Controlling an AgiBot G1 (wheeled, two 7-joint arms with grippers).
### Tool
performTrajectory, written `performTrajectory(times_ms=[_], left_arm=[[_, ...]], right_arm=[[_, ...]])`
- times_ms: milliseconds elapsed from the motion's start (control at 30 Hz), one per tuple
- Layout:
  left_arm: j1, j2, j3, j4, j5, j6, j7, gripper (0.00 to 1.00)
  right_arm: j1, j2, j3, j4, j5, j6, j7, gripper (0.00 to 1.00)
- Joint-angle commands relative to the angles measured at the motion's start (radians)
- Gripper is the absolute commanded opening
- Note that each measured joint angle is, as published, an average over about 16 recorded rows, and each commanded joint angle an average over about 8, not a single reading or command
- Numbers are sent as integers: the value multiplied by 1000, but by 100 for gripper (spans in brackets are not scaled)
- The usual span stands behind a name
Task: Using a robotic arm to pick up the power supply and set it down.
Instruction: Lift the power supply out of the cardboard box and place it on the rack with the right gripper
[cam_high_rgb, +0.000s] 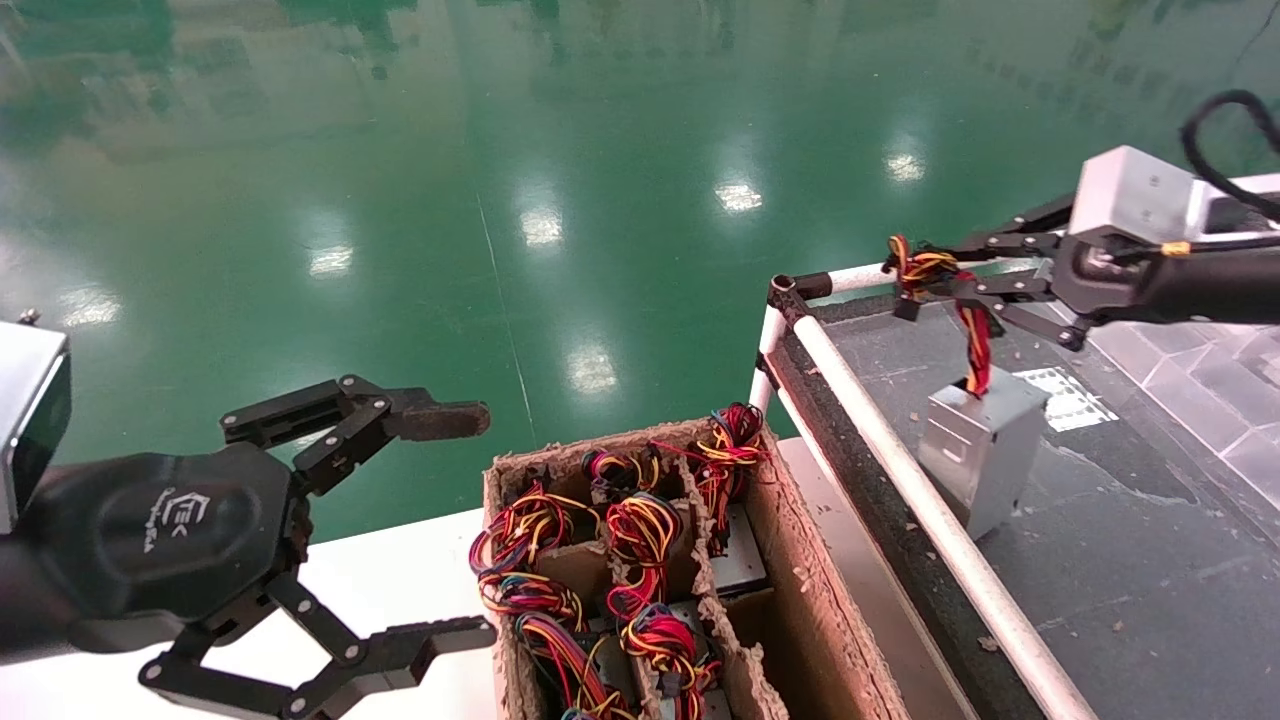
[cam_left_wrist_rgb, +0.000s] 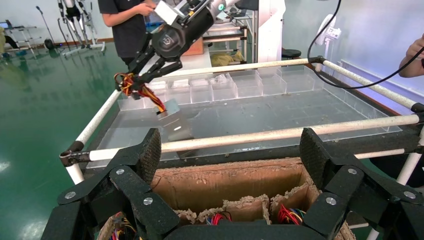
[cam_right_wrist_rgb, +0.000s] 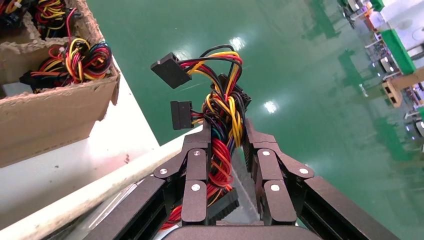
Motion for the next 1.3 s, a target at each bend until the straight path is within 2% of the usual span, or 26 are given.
performTrajectory(times_ms=[33,433,733,833,1100,1300], left_arm=[[0,0,0,0,0,0,0,100],[0,0,0,0,0,0,0,100],[0,0,0,0,0,0,0,100],[0,0,0,0,0,0,0,100],[0,0,1,0,0,0,0,100],[0,0,1,0,0,0,0,100]], right_arm=[[15,-24,-5,-26,-8,3,-16,0],[78,-117,-8,-166,-21,80,-86,0],[92,-180,-2,-238,-14,151,-122,0],[92,-200,1,-256,-12,202,-130,0],[82,-256,15,-289,5,405,-143,0],[75,-289,25,-301,19,463,-139,0]])
